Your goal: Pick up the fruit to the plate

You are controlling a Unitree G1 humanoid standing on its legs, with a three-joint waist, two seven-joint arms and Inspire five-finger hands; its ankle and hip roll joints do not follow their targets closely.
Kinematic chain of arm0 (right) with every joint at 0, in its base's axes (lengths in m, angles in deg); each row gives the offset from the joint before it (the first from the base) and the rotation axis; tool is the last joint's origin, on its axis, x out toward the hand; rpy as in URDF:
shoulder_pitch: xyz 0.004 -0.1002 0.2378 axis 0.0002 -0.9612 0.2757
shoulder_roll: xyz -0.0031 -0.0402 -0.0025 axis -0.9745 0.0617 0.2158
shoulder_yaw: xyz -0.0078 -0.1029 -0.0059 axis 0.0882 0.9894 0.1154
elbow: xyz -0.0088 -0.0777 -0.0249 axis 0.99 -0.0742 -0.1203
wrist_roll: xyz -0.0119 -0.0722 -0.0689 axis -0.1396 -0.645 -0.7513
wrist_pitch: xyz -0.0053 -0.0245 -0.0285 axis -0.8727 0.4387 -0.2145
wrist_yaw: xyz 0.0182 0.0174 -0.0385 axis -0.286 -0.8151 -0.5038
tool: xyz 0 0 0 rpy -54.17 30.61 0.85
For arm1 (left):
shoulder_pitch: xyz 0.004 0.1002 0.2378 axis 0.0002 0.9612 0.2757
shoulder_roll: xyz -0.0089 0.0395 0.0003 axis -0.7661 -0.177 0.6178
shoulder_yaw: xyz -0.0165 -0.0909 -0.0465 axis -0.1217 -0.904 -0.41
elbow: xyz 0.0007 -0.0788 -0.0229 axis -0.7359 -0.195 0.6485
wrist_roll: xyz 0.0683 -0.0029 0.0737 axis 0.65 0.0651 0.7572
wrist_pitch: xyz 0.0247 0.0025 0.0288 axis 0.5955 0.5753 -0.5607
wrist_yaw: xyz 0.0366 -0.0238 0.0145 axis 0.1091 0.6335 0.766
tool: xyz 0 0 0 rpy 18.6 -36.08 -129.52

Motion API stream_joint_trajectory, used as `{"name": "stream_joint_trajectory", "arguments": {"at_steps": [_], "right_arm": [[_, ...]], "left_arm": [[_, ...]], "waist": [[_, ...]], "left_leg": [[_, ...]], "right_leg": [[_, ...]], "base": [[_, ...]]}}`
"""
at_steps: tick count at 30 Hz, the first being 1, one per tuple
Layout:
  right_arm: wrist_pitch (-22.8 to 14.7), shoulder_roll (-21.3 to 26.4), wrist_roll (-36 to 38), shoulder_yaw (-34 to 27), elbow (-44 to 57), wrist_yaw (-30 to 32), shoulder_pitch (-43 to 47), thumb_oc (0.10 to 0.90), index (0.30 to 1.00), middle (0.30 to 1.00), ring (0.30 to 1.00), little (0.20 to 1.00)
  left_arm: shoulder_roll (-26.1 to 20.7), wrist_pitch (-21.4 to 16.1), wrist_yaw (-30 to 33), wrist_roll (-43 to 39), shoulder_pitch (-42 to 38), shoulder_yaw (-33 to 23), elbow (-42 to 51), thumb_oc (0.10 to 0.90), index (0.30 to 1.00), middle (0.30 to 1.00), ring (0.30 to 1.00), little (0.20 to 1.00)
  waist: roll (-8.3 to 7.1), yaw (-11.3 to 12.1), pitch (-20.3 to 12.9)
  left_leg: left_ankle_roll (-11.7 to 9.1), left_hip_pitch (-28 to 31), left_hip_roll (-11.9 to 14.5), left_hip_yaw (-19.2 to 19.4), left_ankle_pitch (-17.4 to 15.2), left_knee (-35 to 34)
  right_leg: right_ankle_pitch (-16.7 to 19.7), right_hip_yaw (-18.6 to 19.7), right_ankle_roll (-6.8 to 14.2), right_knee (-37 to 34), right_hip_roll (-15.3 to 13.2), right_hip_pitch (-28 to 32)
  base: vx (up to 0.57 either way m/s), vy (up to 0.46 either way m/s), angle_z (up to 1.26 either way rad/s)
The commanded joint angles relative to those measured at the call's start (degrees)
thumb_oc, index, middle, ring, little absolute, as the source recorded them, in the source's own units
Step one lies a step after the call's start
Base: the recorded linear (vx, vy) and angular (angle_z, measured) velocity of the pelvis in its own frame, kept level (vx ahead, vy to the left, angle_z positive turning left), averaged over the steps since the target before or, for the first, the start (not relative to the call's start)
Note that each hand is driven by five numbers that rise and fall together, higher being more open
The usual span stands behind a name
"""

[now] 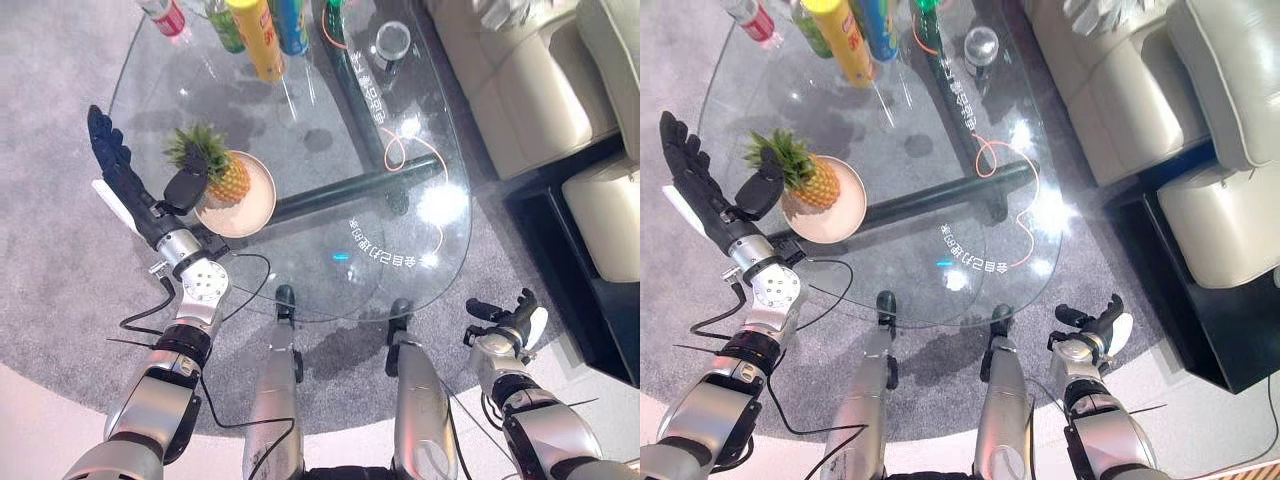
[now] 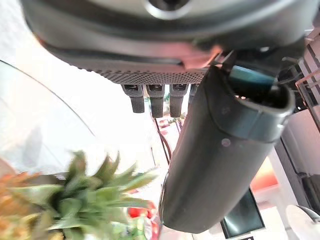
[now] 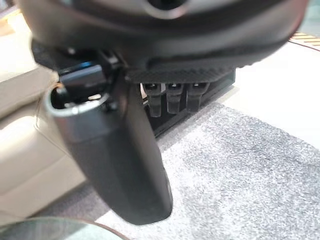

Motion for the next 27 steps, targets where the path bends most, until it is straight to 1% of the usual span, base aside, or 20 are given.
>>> {"name": "stream_joint_trajectory", "arguments": {"at_steps": [1,2,4,6,7,8,9,10,11,12,13,14,15,18,19,21,23,25,26,27], "right_arm": [[-3.7,1.6,0.2,-3.9,1.2,-1.9,-6.4,0.8,0.9,0.9,0.9,0.9],[-3.8,1.4,-0.4,-4.0,2.3,-5.6,-8.7,0.8,0.9,0.9,0.9,0.9],[-4.0,1.1,-0.2,-4.3,3.1,-8.9,-13.3,0.8,0.9,0.9,0.9,0.9],[-4.3,1.2,-0.4,-4.9,2.7,-11.3,-15.7,0.8,0.9,0.9,0.9,0.9],[-4.3,1.2,-1.2,-5.6,2.2,-12.6,-17.2,0.8,0.9,0.9,0.9,0.9],[-4.2,1.3,-1.6,-6.1,1.6,-13.5,-18.1,0.8,0.9,0.9,0.9,0.9],[-4.1,1.5,-3.5,-7.6,0.4,-15.5,-20.7,0.8,0.9,0.9,0.9,0.9],[-3.8,1.6,-4.0,-8.1,0.2,-16.2,-21.8,0.8,0.9,0.9,0.9,0.9],[-3.7,1.7,-4.1,-8.3,0.2,-16.4,-22.2,0.8,0.9,0.9,0.9,0.9],[-3.5,1.8,-4.3,-8.8,0.0,-17.2,-23.3,0.8,0.9,0.9,0.9,0.9],[-3.5,1.8,-4.4,-9.0,-0.1,-17.4,-23.7,0.8,0.9,0.9,0.9,0.9],[-2.5,1.7,-6.0,-10.1,-1.0,-19.6,-25.6,0.8,0.9,0.9,0.9,0.9],[-1.6,1.6,-6.9,-10.1,-1.4,-20.5,-26.3,0.8,0.9,0.9,0.9,0.9],[-0.6,1.3,-9.9,-10.1,-2.1,-21.8,-27.7,0.8,0.9,0.9,0.9,0.9],[0.4,1.0,-11.1,-9.7,-2.2,-22.6,-28.2,0.8,0.9,0.9,0.9,0.9],[1.1,0.8,-11.9,-9.2,-2.3,-23.1,-28.5,0.8,0.9,0.9,0.9,0.9],[3.3,0.5,-12.9,-8.7,-3.3,-25.1,-28.6,0.8,0.9,0.9,0.9,0.9],[4.0,0.2,-15.0,-7.9,-4.5,-26.2,-28.5,0.8,0.9,0.9,0.9,0.9],[4.0,0.1,-15.4,-7.6,-4.8,-26.1,-28.4,0.8,0.9,0.9,0.9,0.9],[4.3,-0.3,-17.0,-6.9,-5.6,-26.5,-28.3,0.8,0.9,0.9,0.9,0.9]], "left_arm": [[-1.7,0.0,-3.7,0.9,0.2,-4.5,2.7,0.8,0.9,0.9,0.9,0.9],[-2.0,1.3,-5.8,0.9,2.6,-4.8,3.0,0.8,0.9,0.9,0.9,0.9],[-2.3,3.4,-7.5,2.6,7.1,-5.4,3.0,0.8,0.9,0.9,0.9,0.9],[-2.5,5.3,-9.9,1.8,9.6,-6.0,2.6,0.8,0.9,0.9,0.9,0.9],[-2.5,7.8,-12.2,1.6,11.7,-6.5,1.7,0.8,0.9,0.9,0.9,0.9],[-2.5,8.0,-12.7,2.5,13.0,-6.7,0.7,0.8,0.9,0.9,0.9,0.9],[-2.3,11.2,-15.6,3.8,16.5,-7.5,-1.9,0.8,0.9,0.9,0.9,0.9],[-2.3,12.2,-16.4,4.4,18.0,-7.8,-3.3,0.8,0.9,0.9,0.9,0.9],[-2.3,12.3,-16.6,4.7,18.6,-7.9,-3.8,0.8,0.9,0.9,0.9,0.9],[-2.2,13.4,-17.8,5.0,20.0,-8.2,-5.5,0.8,0.9,0.9,0.9,0.9],[-2.2,14.1,-18.4,4.9,20.5,-8.2,-6.1,0.8,0.9,0.9,0.9,0.9],[-1.6,15.9,-21.8,5.9,23.3,-9.1,-10.4,0.8,0.9,0.9,0.9,0.9],[-1.1,17.1,-23.6,6.5,24.8,-9.0,-12.9,0.8,0.9,0.9,0.9,0.9],[0.0,19.5,-27.8,9.3,27.4,-8.4,-17.5,0.8,0.9,0.9,0.9,0.9],[0.8,20.7,-30.0,10.6,28.7,-7.6,-19.4,0.8,0.9,0.9,0.9,0.9],[1.4,21.0,-30.9,11.6,29.8,-6.7,-20.5,0.8,0.9,0.9,0.9,0.9],[2.4,22.7,-34.0,12.5,31.3,-5.1,-22.7,0.8,0.9,0.9,0.9,0.9],[3.0,25.0,-37.9,12.0,32.1,-4.4,-24.9,0.8,0.9,0.9,0.9,0.9],[3.2,25.3,-38.6,12.3,32.3,-4.3,-25.5,0.8,0.9,0.9,0.9,0.9],[3.8,28.3,-41.7,11.4,32.9,-4.1,-26.5,0.8,0.9,0.9,0.9,0.9]], "waist": [[-0.81,1.9,-1.4],[-0.85,1.9,-2.2],[-0.94,1.8,-4.6],[-0.98,1.6,-6.2],[-0.96,1.5,-7.5],[-0.95,1.4,-8.4],[-0.93,1.3,-10.8],[-1.01,1.2,-11.8],[-1.03,1.2,-12.2],[-1.09,1.0,-13.3],[-1.1,1.0,-13.6],[-1.15,0.7,-15.9],[-1.14,0.7,-17.2],[-1.11,0.8,-19.4],[-1.07,0.8,-20.3],[-1.0,0.7,-20.9],[-0.69,0.7,-21.7],[-0.38,0.7,-22.2],[-0.29,0.7,-22.3],[-0.16,0.6,-22.8]], "left_leg": [[2.2,4.7,-0.5,1.8,-7.4,3.5],[2.0,6.6,-0.4,1.9,-6.6,1.7],[1.7,9.6,-0.1,2.0,-5.6,-1.2],[1.5,11.2,0.0,1.9,-5.2,-2.6],[1.4,12.6,0.1,2.1,-4.8,-3.8],[1.3,13.4,0.2,2.2,-4.7,-4.4],[1.1,15.6,0.7,2.4,-4.2,-5.7],[0.9,16.7,0.9,2.5,-4.1,-6.2],[0.9,17.1,1.0,2.6,-4.1,-6.4],[0.8,18.2,1.3,2.8,-4.1,-6.8],[0.8,18.5,1.3,2.9,-4.0,-7.0],[0.6,20.5,1.8,3.2,-3.9,-7.8],[0.4,21.6,2.2,3.3,-4.0,-8.1],[0.2,23.3,2.7,3.6,-4.1,-8.6],[0.1,24.1,2.8,3.7,-4.1,-8.8],[0.0,24.7,3.0,3.8,-4.2,-9.0],[-0.1,25.5,3.2,3.9,-4.4,-9.0],[-0.1,26.0,3.3,4.0,-4.6,-9.0],[-0.1,26.3,3.3,4.1,-4.7,-9.0],[0.0,26.8,3.3,4.1,-4.9,-9.0]], "right_leg": [[4.3,-0.9,-0.3,-5.5,-2.0,4.7],[5.0,-1.0,-0.2,-7.4,-2.0,6.9],[5.6,-1.5,0.0,-10.2,-2.0,10.5],[5.7,-1.5,-0.1,-11.6,-1.9,12.5],[5.8,-1.7,0.0,-12.9,-1.8,14.2],[5.8,-1.9,0.0,-13.5,-1.8,15.2],[6.1,-2.3,0.1,-15.0,-1.8,17.6],[6.2,-2.4,0.2,-15.5,-1.8,18.8],[6.2,-2.5,0.2,-15.7,-1.8,19.2],[6.2,-2.5,0.2,-16.0,-1.7,20.2],[6.1,-2.5,0.2,-16.1,-1.6,20.6],[6.0,-2.3,0.1,-16.8,-1.3,22.6],[5.8,-2.5,0.1,-17.1,-1.2,23.7],[5.5,-3.1,0.2,-17.8,-1.1,25.9],[5.5,-3.2,0.2,-18.1,-1.0,26.7],[5.4,-3.3,0.3,-18.2,-1.0,27.3],[5.0,-3.6,0.3,-18.4,-0.9,28.2],[4.5,-3.8,0.3,-18.1,-0.9,28.8],[4.3,-3.9,0.3,-18.0,-0.9,29.0],[3.9,-3.9,0.2,-17.9,-0.9,29.6]], "base": [[0.07,-0.008,-0.01],[0.1,-0.008,-0.02],[0.13,-0.006,-0.06],[0.12,0.0,0.02],[0.12,0.01,0.13],[0.21,0.02,0.13],[0.23,0.011,0.07],[0.21,0.01,0.05],[0.16,0.002,0.09],[0.12,0.006,0.05],[0.24,0.015,-0.02],[0.26,0.02,-0.05],[0.28,0.021,-0.03],[0.18,0.018,-0.02],[0.14,0.019,-0.01],[0.1,0.027,0.01],[0.09,0.045,0.01],[0.06,0.039,-0.05],[0.08,0.04,-0.06],[0.08,0.033,-0.04]]}}
